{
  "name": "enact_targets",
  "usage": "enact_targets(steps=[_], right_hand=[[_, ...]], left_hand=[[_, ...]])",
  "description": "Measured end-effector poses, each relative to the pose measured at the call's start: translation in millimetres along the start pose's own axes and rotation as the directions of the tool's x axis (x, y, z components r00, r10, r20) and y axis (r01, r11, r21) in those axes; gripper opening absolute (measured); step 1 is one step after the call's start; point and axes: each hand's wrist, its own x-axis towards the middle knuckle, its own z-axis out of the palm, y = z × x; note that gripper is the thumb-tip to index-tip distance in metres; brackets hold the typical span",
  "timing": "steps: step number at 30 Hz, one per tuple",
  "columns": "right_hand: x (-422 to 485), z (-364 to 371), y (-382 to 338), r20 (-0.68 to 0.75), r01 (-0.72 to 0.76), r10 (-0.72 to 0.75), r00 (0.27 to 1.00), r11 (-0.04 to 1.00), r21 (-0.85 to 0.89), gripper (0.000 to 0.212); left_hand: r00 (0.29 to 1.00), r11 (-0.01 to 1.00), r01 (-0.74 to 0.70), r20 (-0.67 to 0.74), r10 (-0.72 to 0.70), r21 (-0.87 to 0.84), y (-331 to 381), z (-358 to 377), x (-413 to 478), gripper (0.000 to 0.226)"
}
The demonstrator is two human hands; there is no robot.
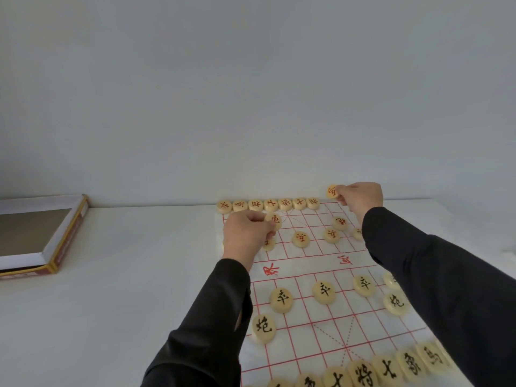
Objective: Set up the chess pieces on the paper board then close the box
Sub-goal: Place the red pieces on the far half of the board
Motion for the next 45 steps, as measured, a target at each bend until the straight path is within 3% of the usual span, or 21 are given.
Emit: enact_targets(steps=[4, 9, 15, 26, 32, 37, 45], right_hand=[[19, -7, 4, 0.015, -0.077, 0.079, 0.997, 0.993, -0.094, 0.025], [23, 9, 7, 0.091, -0.173, 0.185, 0.979, 0.977, -0.123, 0.048], [32, 17, 11, 0.041, -0.185, 0.197, 0.980, 0.962, -0.198, 0.037], [42, 23, 21, 0.053, -0.046, 0.074, 0.996, 0.910, -0.412, 0.022], [47, 20, 17, 0.087, 0.017, 0.030, 0.996, 0.871, -0.491, 0.046], [41, 25, 20, 0.202, 0.143, -0.005, 0.979, 0.724, -0.675, 0.048], [43, 14, 25, 0.135, 0.133, -0.059, 0.989, 0.748, -0.651, 0.041]], left_hand=[[0.998, 0.997, -0.042, 0.044, 0.039, 0.062, 3, 6, -3, 0.007], [0.999, 0.996, -0.035, 0.043, 0.032, 0.079, 0, 7, -2, 0.011], [0.999, 0.998, -0.001, 0.044, -0.002, 0.067, -1, 10, 1, 0.015], [0.999, 0.999, 0.031, 0.041, -0.032, 0.022, -1, 11, 2, 0.013], [0.999, 0.999, 0.031, 0.028, -0.031, -0.005, -2, 9, 4, 0.012], [0.998, 0.999, 0.037, 0.043, -0.037, 0.002, -3, 11, 3, 0.012], [0.999, 0.999, 0.034, 0.033, -0.033, -0.007, -2, 9, 5, 0.009]])
